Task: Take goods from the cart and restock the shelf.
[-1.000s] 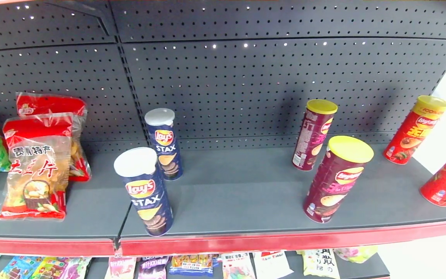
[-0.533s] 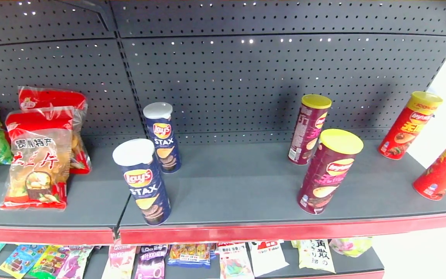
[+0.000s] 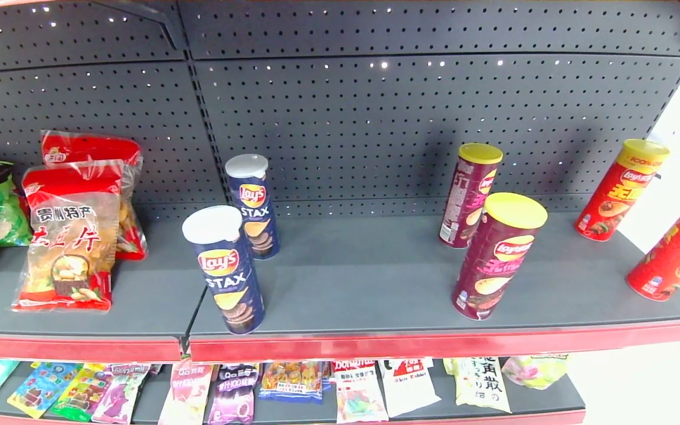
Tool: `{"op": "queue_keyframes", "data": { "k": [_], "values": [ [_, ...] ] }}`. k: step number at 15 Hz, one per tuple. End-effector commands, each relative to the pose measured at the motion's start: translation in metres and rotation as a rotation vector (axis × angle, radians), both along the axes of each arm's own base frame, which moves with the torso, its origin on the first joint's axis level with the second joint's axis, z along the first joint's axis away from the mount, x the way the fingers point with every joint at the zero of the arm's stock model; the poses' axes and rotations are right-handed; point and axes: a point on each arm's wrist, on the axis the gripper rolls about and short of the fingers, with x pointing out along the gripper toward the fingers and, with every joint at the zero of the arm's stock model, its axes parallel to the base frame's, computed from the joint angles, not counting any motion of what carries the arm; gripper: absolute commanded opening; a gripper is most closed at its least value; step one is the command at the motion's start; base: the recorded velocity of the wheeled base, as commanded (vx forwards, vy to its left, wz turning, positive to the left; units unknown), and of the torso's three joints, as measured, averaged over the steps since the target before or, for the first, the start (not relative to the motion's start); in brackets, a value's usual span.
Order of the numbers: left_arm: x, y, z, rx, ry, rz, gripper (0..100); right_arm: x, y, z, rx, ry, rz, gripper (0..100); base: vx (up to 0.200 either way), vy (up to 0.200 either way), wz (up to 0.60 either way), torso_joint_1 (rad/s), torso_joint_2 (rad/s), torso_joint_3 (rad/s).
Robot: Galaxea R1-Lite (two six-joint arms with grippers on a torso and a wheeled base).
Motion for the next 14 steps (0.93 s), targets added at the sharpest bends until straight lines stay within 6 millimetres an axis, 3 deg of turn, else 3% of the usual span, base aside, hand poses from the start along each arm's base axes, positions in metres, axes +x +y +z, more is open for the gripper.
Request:
{"op": "queue_keyframes", "data": {
  "k": [1,9,14],
  "values": [
    [0.0001,0.0,0.0001,0.0,0.0,0.001,100,0.0001,0.0,0.0001,0.0,0.001,0.001,100,0.0,0.0,0.0,0.0,0.0,0.0],
    [0.0001,0.0,0.0001,0.0,0.0,0.001,100,0.0001,0.0,0.0001,0.0,0.001,0.001,100,0.0,-0.2,0.0,0.002,0.0,0.004],
    [0.0001,0.0,0.0001,-0.002,0.0,0.001,100,0.0001,0.0,0.0001,0.0,0.001,0.001,100,0.0,0.0,0.0,0.0,0.0,0.0]
  ]
}}
